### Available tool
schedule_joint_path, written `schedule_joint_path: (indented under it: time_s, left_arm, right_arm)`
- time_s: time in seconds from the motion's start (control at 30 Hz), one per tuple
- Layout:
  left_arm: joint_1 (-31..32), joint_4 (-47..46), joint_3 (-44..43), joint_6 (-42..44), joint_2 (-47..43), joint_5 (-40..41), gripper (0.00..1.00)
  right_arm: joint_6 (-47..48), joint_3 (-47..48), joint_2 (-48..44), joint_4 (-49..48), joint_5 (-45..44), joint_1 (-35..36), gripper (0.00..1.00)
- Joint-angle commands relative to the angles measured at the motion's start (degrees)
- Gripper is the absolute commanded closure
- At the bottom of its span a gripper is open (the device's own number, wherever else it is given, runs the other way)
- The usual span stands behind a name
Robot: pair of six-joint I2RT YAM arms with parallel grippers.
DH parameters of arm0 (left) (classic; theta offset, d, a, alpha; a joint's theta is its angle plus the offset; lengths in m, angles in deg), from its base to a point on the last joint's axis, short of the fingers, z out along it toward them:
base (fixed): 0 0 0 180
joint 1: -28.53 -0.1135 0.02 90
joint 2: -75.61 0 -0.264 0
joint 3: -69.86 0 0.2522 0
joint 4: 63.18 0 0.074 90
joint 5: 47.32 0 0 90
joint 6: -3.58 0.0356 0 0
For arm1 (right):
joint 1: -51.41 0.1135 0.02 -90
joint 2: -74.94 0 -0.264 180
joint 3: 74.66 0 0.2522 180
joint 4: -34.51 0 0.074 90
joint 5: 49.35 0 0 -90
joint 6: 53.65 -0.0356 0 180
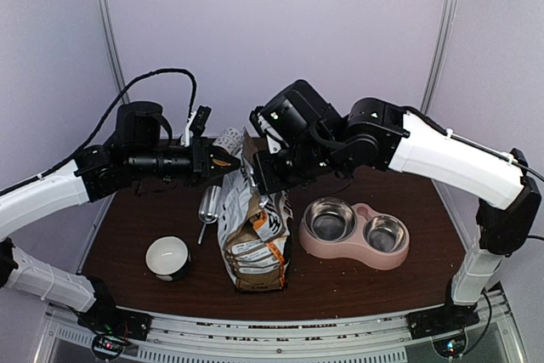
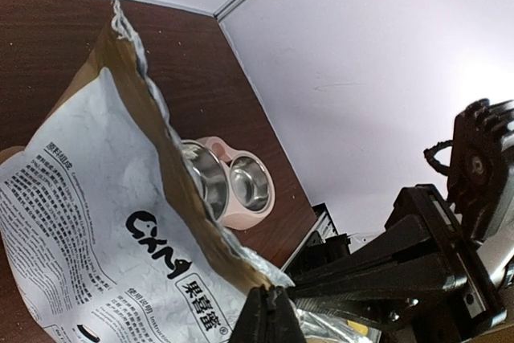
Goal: Serve the pet food
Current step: Open the seal of the pet food bag.
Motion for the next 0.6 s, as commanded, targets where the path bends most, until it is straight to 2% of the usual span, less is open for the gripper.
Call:
schedule_joint_path:
  time_s: [0.0, 0.2, 0.57]
  left_arm:
    - [-0.3, -0.8, -3.5, 1.2, 1.2, -0.5, 0.92]
    - [-0.3, 0.2, -5.3, 1.4, 3.1, -1.4, 0.72]
    - [-0.2, 8.4, -6.4, 2.9, 3.6, -4.1, 0.70]
  right_arm:
    - [-0.3, -0.6, -0.7, -2.0, 2.5, -0.6, 1.00]
    - [0.1, -0.6, -0.7, -1.7, 2.8, -0.6, 1.00]
    - [-0.2, -0.1, -0.6, -1.2, 2.0, -0.7, 1.00]
